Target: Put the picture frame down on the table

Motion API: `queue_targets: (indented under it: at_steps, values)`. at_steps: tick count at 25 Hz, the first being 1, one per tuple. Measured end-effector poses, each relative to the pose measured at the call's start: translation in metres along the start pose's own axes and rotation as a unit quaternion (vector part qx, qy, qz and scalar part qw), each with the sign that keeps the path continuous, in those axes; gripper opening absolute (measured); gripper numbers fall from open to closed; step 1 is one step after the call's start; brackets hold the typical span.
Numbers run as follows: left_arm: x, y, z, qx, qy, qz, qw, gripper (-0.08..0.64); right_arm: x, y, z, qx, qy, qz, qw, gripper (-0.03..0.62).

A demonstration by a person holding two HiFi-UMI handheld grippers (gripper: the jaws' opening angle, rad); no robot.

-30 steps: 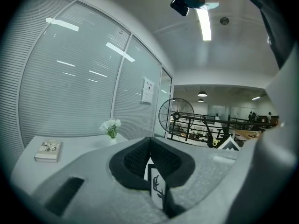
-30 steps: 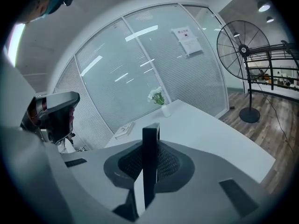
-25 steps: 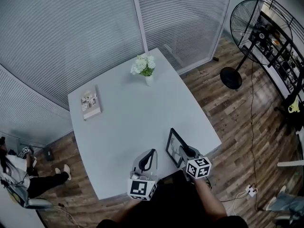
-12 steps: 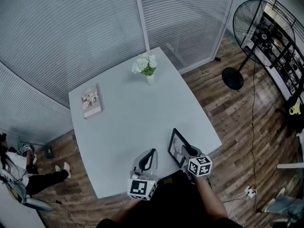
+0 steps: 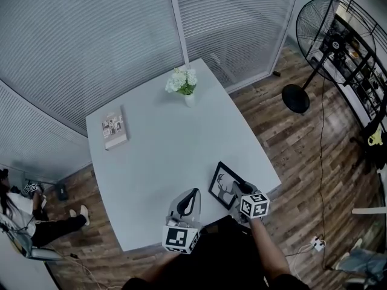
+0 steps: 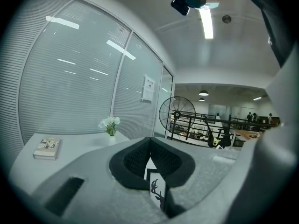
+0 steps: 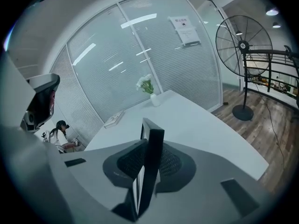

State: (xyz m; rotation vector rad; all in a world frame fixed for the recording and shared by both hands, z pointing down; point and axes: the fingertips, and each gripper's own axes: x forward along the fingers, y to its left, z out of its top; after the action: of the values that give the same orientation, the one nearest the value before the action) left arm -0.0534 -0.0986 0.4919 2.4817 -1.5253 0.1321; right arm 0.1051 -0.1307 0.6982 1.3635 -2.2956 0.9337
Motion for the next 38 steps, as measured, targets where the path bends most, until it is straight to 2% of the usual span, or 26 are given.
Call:
queue_targets:
  at_steps: [13, 30, 38]
  values:
    - [0.002, -0.003, -0.005, -0.002, 0.005, 0.009, 0.9999, 0.015, 0.029, -0.039, -0.002, 0.021, 0.012, -0.006, 1.0, 0.078]
    - [0.007, 0.005, -0.009, -0.005, 0.01, 0.024, 0.9997, 0.015, 0.066, -0.09, -0.023, 0.082, 0.063, -0.015, 0.994, 0.121]
    - [0.013, 0.011, -0.011, -0.007, 0.017, 0.026, 0.9995, 0.015, 0.082, -0.1, -0.026, 0.087, 0.083, -0.018, 0.993, 0.138]
